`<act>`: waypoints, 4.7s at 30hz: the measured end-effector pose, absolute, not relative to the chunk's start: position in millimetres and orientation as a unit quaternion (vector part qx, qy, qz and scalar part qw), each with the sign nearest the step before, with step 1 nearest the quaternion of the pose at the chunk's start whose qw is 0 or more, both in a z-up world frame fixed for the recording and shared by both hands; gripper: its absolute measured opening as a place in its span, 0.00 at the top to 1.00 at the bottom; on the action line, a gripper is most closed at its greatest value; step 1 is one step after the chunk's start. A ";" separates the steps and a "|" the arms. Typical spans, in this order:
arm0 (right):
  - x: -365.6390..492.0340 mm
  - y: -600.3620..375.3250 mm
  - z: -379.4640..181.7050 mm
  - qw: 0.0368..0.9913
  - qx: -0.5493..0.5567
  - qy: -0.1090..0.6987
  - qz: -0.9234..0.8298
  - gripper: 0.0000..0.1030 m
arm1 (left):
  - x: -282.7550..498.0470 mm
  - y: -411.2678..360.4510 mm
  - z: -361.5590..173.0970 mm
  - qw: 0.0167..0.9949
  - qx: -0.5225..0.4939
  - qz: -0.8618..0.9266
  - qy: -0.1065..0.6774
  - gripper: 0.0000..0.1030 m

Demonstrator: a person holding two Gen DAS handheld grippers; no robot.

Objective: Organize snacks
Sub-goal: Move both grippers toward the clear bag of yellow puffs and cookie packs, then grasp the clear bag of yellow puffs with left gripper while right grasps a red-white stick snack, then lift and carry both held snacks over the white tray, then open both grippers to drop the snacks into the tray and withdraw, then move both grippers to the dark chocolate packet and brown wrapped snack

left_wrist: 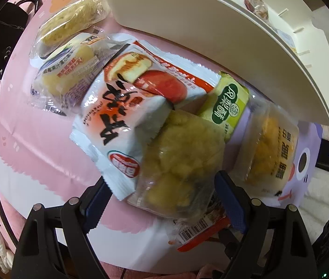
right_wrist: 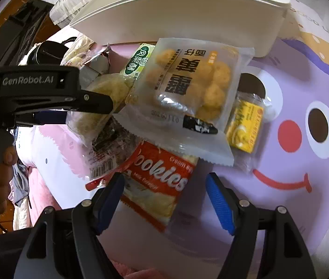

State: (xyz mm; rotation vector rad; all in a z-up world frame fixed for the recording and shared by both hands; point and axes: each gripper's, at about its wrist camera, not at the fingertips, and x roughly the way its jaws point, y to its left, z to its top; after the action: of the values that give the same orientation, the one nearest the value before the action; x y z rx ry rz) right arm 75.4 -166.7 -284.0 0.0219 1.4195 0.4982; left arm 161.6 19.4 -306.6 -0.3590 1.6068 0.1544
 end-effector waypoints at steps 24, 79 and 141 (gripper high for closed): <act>90.0 -177.8 -284.5 0.740 0.051 0.610 0.278 0.68 | 176.9 -9.6 -327.1 0.681 -0.161 0.070 0.711 0.54; 129.8 -223.2 -105.9 0.888 -0.003 0.382 0.255 0.88 | 192.3 -10.8 -110.0 0.795 -0.083 -0.003 0.601 0.60; 4.5 -210.2 -185.9 0.882 0.075 0.455 0.098 0.54 | 109.3 -0.5 -188.1 0.783 -0.015 -0.148 0.604 0.27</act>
State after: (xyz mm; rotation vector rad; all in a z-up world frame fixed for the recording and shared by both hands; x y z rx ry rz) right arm 4.5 -210.2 -185.9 0.1571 0.9487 0.2044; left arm 109.3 -0.5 -188.1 -0.0330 1.3032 -0.3184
